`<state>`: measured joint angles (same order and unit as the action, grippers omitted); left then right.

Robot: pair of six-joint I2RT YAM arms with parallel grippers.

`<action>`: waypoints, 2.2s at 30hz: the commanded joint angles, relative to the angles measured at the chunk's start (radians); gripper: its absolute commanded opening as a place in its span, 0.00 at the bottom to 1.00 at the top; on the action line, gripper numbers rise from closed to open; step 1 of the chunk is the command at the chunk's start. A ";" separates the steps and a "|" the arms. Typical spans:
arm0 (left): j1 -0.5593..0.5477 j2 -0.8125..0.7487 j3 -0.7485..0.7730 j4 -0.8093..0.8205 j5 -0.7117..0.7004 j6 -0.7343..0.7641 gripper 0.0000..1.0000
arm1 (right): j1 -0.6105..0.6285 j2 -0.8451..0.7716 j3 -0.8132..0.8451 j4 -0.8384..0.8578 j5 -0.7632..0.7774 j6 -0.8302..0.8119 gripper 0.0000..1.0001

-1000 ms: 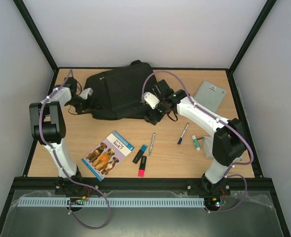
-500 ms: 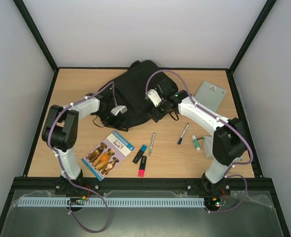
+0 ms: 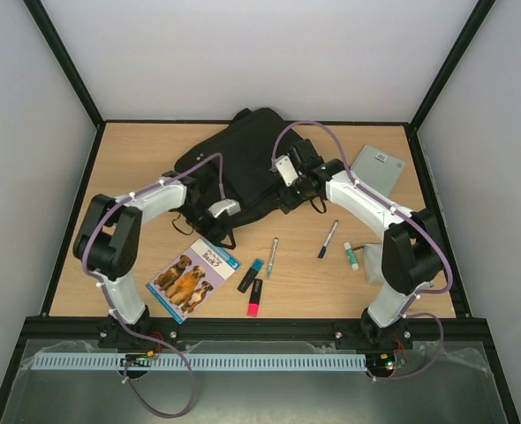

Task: Pack the student bag
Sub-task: Adjust the book at the center of the board, then adjust the student bag at the center of the board.

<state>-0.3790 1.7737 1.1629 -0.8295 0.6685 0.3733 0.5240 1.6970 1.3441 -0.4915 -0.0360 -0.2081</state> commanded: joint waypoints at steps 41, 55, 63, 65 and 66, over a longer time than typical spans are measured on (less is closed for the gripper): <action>0.556 -0.028 0.126 -0.070 -0.068 -0.048 0.84 | 0.273 0.449 0.463 0.013 -0.158 0.030 0.62; 0.572 -0.104 0.032 -0.004 -0.019 -0.132 0.84 | 0.301 0.604 0.519 -0.006 -0.002 -0.012 0.64; 0.572 -0.097 0.048 0.012 -0.043 -0.138 0.84 | 0.301 0.534 0.561 -0.051 0.039 -0.076 0.10; 0.571 -0.093 0.066 0.011 -0.056 -0.126 0.84 | 0.300 0.483 0.564 -0.074 0.005 -0.111 0.04; 0.572 -0.091 0.075 0.012 -0.060 -0.120 0.84 | 0.300 0.458 0.563 -0.084 -0.002 -0.129 0.02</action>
<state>0.1902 1.6936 1.1995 -0.8196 0.6231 0.2424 0.8333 2.2658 1.8748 -0.4892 -0.0380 -0.2642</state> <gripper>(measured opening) 0.839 0.053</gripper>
